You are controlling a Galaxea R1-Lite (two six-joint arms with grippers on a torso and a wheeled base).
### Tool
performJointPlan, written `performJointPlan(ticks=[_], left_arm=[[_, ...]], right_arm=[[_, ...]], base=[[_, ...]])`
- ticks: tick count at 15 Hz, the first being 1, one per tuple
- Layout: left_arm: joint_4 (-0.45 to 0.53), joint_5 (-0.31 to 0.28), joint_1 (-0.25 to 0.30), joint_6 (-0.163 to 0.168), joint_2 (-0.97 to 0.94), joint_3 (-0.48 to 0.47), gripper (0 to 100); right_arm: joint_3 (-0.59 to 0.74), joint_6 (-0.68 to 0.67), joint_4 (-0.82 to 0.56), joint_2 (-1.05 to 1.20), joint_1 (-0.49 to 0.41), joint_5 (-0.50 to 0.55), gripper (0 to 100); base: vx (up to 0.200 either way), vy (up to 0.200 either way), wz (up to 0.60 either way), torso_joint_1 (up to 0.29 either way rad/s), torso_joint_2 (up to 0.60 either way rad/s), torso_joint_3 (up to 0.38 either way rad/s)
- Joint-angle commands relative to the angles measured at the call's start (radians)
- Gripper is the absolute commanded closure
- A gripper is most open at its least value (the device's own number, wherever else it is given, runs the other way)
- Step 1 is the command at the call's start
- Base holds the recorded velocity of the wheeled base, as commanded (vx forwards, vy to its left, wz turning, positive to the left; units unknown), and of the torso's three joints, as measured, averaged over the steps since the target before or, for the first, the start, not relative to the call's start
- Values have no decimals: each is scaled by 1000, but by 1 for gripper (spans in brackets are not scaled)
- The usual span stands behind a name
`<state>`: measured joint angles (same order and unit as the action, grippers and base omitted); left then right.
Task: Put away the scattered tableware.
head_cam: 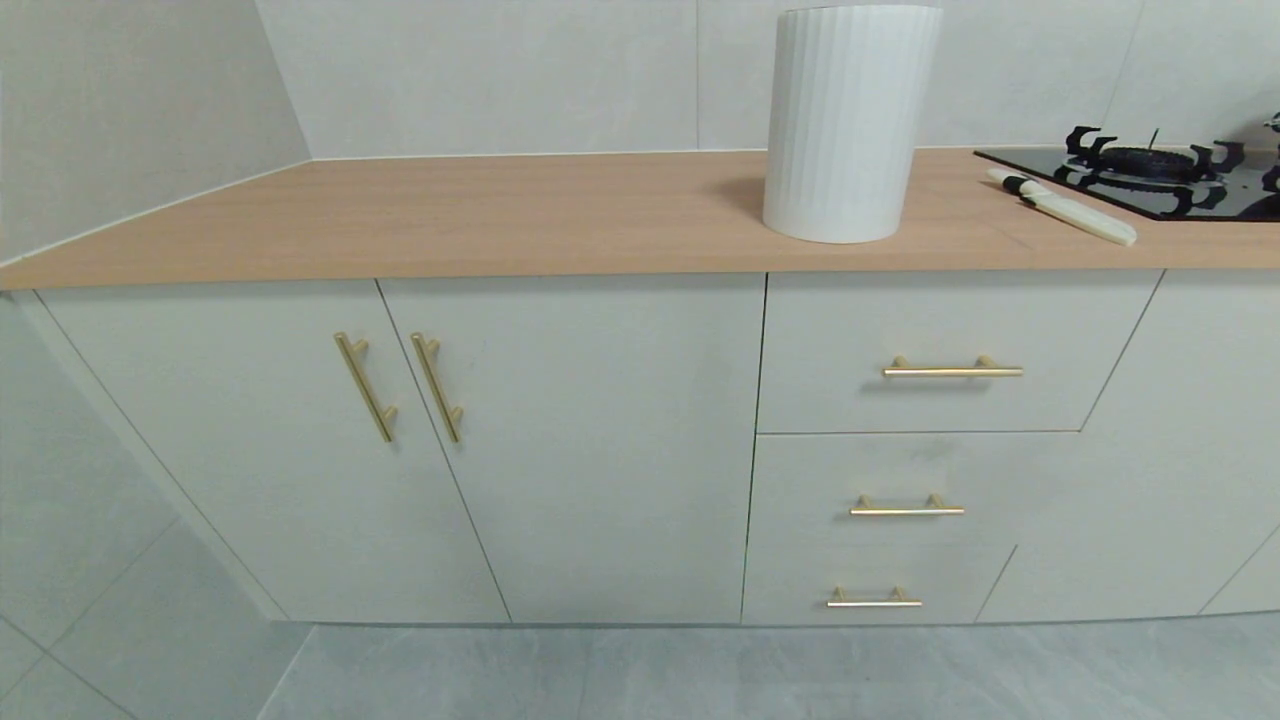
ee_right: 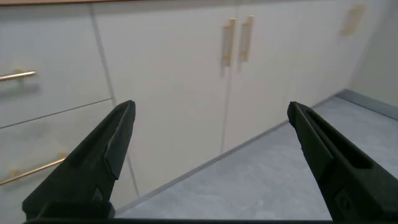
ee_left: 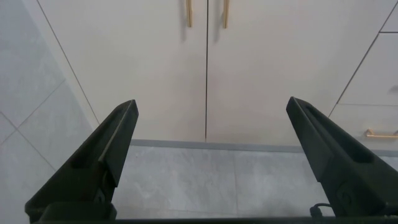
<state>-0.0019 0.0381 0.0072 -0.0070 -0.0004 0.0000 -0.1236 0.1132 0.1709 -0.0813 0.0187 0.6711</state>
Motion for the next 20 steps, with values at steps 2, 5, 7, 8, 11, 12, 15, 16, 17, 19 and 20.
performJointPlan(ticks=[2, 5, 7, 8, 11, 12, 15, 16, 17, 19, 20], left_arm=[[-1, 0, 0, -1, 0, 0, 0], [-1, 0, 0, -1, 0, 0, 0], [-1, 0, 0, -1, 0, 0, 0], [0, 0, 0, -1, 0, 0, 0], [-1, 0, 0, -1, 0, 0, 0], [-1, 0, 0, 1, 0, 0, 0], [0, 0, 0, 2, 0, 0, 0], [-1, 0, 0, -1, 0, 0, 0], [0, 0, 0, -1, 0, 0, 0], [-1, -1, 0, 2, 0, 0, 0], [-1, 0, 0, 2, 0, 0, 0]], right_arm=[[124, -69, -1, 81, -19, -235, 0], [124, -127, -122, 81, -19, -458, 0], [122, -129, -128, 81, -19, -478, 0], [122, -132, -128, 81, -19, -553, 0], [122, -130, -172, 81, -19, -620, 0], [122, -124, -172, 81, -19, -624, 0], [122, -124, -172, 81, -19, -625, 0], [122, -124, -172, 81, -19, -625, 0], [122, -124, -172, 81, -19, -625, 0], [122, -122, -172, 81, -19, -625, 0], [122, -124, -172, 81, -19, -624, 0]], base=[[0, 0, 0, 0, 0, 0], [0, 0, 0, 0, 0, 0], [0, 0, 0, 0, 0, 0], [0, 0, 0, 0, 0, 0], [0, 0, 0, 0, 0, 0], [0, 0, 0, 0, 0, 0], [0, 0, 0, 0, 0, 0], [0, 0, 0, 0, 0, 0], [0, 0, 0, 0, 0, 0], [0, 0, 0, 0, 0, 0], [200, 0, 0, 2, 2, -7]])
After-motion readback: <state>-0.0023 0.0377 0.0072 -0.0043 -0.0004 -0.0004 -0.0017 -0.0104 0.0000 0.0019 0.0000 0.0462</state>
